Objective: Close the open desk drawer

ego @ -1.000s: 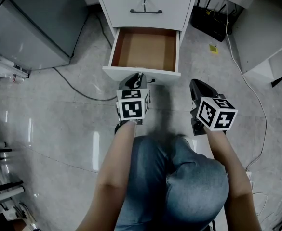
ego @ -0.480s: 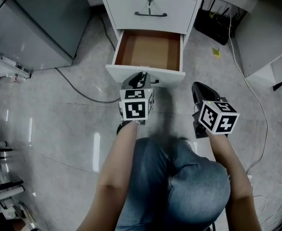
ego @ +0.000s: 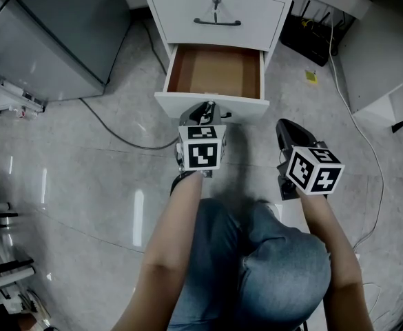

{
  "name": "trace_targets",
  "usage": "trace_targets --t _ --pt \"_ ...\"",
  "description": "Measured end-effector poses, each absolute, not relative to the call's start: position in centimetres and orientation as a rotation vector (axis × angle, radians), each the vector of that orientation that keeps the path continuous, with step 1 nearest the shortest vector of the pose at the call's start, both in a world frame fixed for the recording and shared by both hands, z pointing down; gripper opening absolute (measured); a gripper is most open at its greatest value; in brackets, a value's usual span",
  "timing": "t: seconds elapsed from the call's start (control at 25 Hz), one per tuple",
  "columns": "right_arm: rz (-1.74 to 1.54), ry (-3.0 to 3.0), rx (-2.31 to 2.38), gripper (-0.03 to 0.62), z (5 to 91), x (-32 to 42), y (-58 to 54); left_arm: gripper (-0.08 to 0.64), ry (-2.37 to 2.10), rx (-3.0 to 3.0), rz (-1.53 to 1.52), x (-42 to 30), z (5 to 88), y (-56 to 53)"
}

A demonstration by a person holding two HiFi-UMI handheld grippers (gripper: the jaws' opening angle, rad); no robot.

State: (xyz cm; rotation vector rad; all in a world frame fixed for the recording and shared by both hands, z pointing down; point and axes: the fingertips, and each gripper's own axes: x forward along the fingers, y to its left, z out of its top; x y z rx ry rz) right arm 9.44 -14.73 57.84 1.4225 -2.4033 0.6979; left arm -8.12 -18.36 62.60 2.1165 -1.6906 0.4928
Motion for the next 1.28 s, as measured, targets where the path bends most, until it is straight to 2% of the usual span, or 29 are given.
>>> trace_targets --t 0.88,1.28 --pt "0.742 -2.432 1.412 -0.002 57.9 9.2 -16.9 0.1 -1.695 2.048 0.467 -8.5 62.6 -22.0" --pt "0.666 -2.419 1.428 -0.002 57.6 9.7 -18.2 0.097 -1.689 2.051 0.455 -8.1 62.4 -23.8"
